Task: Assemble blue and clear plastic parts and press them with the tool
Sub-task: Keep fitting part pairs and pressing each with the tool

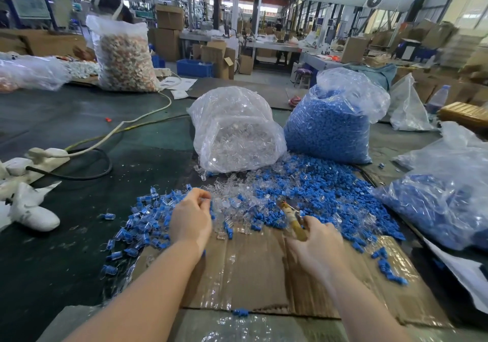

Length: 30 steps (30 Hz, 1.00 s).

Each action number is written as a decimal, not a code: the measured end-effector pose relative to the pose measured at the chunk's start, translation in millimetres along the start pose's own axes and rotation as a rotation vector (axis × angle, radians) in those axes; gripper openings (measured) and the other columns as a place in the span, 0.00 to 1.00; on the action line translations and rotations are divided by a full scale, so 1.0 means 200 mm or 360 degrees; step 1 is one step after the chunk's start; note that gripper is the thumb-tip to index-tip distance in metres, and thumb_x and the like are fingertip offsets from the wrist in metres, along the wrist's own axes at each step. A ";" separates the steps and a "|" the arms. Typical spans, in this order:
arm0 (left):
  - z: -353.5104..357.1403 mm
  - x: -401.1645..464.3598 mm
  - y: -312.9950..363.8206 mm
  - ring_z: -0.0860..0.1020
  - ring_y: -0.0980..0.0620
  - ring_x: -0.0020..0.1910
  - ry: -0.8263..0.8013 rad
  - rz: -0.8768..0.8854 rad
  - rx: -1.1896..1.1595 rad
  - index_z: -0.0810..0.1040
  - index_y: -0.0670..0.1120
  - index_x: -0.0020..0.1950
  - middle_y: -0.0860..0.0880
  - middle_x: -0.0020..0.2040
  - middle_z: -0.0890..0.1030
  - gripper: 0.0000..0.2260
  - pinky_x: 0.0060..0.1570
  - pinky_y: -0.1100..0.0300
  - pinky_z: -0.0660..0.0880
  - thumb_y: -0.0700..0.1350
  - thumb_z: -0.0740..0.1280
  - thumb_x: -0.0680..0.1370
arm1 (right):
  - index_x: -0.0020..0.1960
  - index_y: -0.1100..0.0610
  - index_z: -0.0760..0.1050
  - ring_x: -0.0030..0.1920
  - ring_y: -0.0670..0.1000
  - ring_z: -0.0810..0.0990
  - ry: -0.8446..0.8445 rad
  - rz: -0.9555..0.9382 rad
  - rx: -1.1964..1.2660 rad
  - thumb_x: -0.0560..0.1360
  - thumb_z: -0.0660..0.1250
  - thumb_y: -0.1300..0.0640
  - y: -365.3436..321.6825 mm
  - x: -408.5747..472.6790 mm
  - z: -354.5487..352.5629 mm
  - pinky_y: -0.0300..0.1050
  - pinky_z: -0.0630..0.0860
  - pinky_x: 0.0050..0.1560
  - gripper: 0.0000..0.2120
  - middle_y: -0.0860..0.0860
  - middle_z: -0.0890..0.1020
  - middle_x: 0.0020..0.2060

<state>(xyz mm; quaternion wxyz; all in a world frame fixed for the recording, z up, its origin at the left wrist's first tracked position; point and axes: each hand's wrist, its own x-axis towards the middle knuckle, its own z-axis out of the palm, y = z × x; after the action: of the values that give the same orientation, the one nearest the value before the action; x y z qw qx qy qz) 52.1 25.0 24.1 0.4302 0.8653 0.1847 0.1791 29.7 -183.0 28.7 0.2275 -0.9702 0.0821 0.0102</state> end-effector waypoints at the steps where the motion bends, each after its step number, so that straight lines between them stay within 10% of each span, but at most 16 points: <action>1: -0.02 0.02 -0.03 0.74 0.53 0.31 0.0084 0.0043 0.0150 0.76 0.52 0.51 0.54 0.36 0.77 0.06 0.30 0.62 0.68 0.45 0.60 0.80 | 0.63 0.52 0.68 0.60 0.54 0.70 0.0079 0.0040 -0.0172 0.74 0.65 0.44 0.03 0.01 0.01 0.50 0.69 0.62 0.22 0.54 0.74 0.58; 4: -0.07 0.06 -0.12 0.75 0.49 0.45 0.0235 0.0169 0.0555 0.78 0.54 0.55 0.50 0.44 0.80 0.09 0.48 0.53 0.69 0.47 0.59 0.80 | 0.72 0.52 0.59 0.65 0.55 0.67 0.0256 0.0089 -0.0451 0.74 0.62 0.37 0.11 0.02 0.02 0.49 0.65 0.64 0.33 0.56 0.69 0.64; 11: -0.11 0.08 -0.23 0.67 0.49 0.54 0.0183 0.0119 0.0973 0.77 0.59 0.59 0.52 0.53 0.73 0.12 0.52 0.53 0.63 0.48 0.59 0.80 | 0.73 0.52 0.57 0.63 0.55 0.68 0.0304 0.0082 -0.0795 0.75 0.52 0.32 0.21 0.03 0.07 0.46 0.65 0.62 0.34 0.56 0.70 0.63; 22: 0.16 -0.17 -0.03 0.71 0.59 0.51 -0.0302 0.0679 0.0188 0.77 0.46 0.59 0.51 0.54 0.77 0.11 0.56 0.69 0.66 0.42 0.62 0.78 | 0.72 0.51 0.58 0.64 0.55 0.68 0.0306 0.0140 -0.0865 0.75 0.46 0.32 0.22 0.03 0.08 0.49 0.65 0.64 0.33 0.55 0.70 0.64; 30: 0.33 -0.29 -0.01 0.63 0.55 0.66 -0.0465 0.0692 0.0507 0.64 0.49 0.72 0.52 0.66 0.69 0.21 0.67 0.62 0.62 0.38 0.60 0.79 | 0.63 0.58 0.73 0.63 0.56 0.71 0.0415 -0.0597 -0.0550 0.75 0.59 0.64 0.05 0.02 0.15 0.50 0.67 0.65 0.17 0.54 0.76 0.60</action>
<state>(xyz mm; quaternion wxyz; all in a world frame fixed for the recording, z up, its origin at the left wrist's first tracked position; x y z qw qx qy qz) 31.7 -46.4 -24.8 0.2627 0.9577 -0.0428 0.1093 33.3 -180.2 -2.6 0.0443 -0.9860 -0.0733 -0.1432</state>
